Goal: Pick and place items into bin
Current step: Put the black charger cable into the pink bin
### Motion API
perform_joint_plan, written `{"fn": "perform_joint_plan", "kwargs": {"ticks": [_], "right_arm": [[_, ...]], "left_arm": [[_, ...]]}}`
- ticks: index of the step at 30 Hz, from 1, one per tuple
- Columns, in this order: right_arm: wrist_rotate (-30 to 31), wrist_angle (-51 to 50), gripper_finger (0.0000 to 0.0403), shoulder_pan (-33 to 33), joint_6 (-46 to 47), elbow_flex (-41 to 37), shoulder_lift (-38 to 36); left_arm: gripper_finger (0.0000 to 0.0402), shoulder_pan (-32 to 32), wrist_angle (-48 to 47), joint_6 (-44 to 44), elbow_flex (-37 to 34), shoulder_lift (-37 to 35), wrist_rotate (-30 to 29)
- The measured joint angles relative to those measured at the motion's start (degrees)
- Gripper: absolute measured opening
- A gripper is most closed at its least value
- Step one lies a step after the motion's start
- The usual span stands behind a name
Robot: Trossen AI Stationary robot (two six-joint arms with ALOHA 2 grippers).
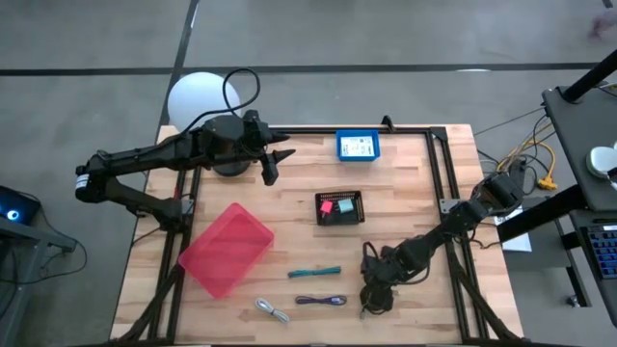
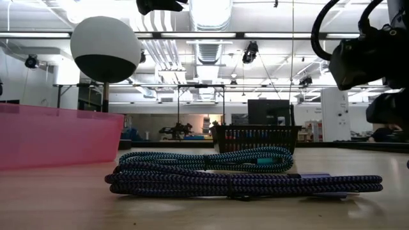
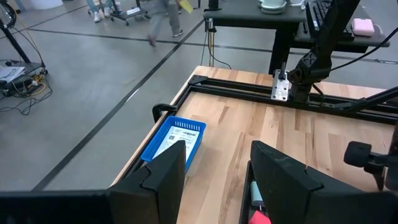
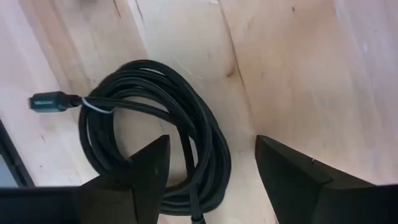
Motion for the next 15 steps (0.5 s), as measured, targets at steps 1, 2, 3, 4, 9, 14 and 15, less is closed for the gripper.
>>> {"fn": "perform_joint_plan", "kwargs": {"ticks": [1,2,3,4,9,14,15], "right_arm": [[0.00,0.38,0.0220,0.00,-0.02,-0.09,0.00],[-0.02,0.86,0.0216,0.00,-0.02,-0.22,0.00],[-0.13,1.12,0.0210,0.00,-0.05,-0.25,0.00],[-0.31,1.20,0.0202,-0.01,-0.16,-0.32,0.00],[-1.37,1.29,0.0139,-0.02,-0.26,-0.73,0.06],[-2.81,1.22,0.0058,-0.02,-0.69,-0.84,0.20],[-3.05,1.22,0.0041,0.00,-0.65,-0.84,0.20]], "left_arm": [[0.0167,-0.01,0.00,0.01,0.00,0.00,-0.01],[0.0167,0.00,0.00,0.04,0.00,0.00,0.01],[0.0167,0.00,0.00,0.05,0.00,0.00,0.00],[0.0167,0.00,0.00,0.05,0.00,0.00,0.00],[0.0167,0.00,0.00,0.05,0.00,0.00,-0.02],[0.0167,0.00,0.00,0.05,0.00,0.00,0.00],[0.0167,0.00,0.00,0.03,0.00,0.00,-0.02]]}}
